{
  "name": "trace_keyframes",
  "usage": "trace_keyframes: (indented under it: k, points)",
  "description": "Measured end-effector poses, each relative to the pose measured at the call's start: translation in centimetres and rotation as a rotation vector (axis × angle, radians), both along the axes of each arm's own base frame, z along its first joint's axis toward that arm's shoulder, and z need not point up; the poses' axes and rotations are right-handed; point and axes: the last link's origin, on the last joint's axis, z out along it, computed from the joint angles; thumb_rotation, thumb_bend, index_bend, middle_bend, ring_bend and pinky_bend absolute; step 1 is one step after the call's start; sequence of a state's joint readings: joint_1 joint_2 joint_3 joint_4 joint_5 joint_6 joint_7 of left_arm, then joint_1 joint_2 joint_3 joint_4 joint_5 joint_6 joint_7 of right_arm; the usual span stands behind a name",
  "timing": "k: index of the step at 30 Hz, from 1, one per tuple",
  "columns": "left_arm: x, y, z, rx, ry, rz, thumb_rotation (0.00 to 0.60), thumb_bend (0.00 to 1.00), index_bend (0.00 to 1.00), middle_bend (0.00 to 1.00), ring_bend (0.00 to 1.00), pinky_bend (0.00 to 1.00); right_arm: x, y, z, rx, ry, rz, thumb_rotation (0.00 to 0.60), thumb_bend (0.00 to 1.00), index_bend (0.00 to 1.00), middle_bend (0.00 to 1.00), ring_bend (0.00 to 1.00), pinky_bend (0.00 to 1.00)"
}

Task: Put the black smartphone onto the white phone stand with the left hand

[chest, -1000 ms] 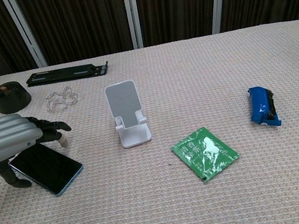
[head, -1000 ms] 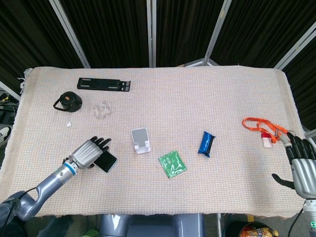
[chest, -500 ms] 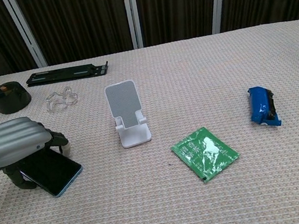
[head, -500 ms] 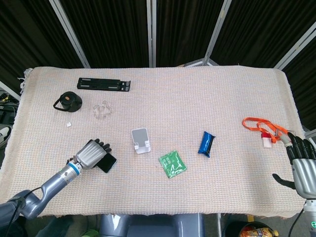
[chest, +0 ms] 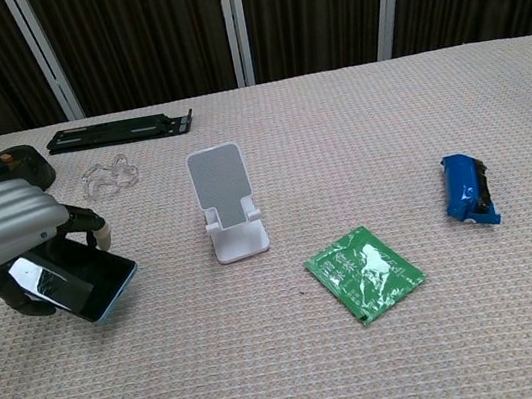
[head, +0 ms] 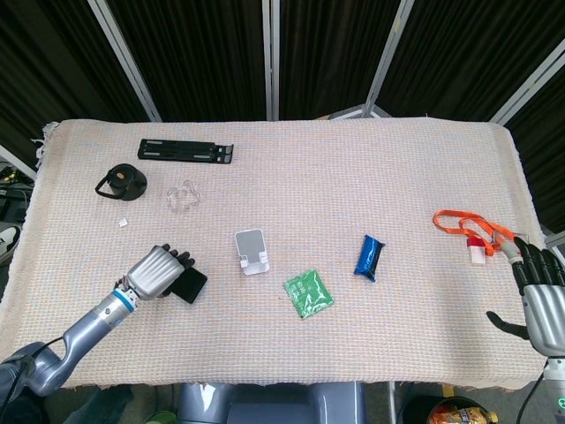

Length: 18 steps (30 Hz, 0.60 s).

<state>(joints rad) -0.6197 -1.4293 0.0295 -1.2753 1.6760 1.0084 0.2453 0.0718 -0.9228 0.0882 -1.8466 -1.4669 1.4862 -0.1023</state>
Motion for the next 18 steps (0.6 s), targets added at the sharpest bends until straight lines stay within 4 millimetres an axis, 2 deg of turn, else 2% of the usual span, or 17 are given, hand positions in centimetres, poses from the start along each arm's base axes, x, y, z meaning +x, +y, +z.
trace_keyframes:
  k: [5, 9, 14, 18]
  points:
    - [1.8, 0.1, 1.8, 0.064, 0.001, -0.115, 0.6, 0.0, 0.56, 0.42, 0.5, 0.47, 0.1, 0.1, 0.3, -0.006, -0.011, 0.006, 0.6, 0.0, 0.0, 0.0, 0.0, 0.0]
    - [4.2, 0.4, 3.1, 0.139, 0.045, -0.289, 0.6, 0.0, 0.58, 0.42, 0.5, 0.47, 0.2, 0.2, 0.5, -0.01, -0.019, 0.012, 0.6, 0.0, 0.0, 0.0, 0.0, 0.0]
    - [7.7, 1.2, 3.7, 0.234, 0.167, -0.528, 0.6, 0.0, 0.58, 0.42, 0.5, 0.46, 0.3, 0.3, 0.8, -0.018, -0.029, 0.017, 0.6, 0.0, 0.0, 0.0, 0.0, 0.0]
    - [10.8, 2.3, 3.4, 0.306, 0.313, -0.714, 0.6, 0.0, 0.58, 0.42, 0.5, 0.46, 0.3, 0.4, 1.2, -0.029, -0.041, 0.017, 0.6, 0.0, 0.0, 0.0, 0.0, 0.0]
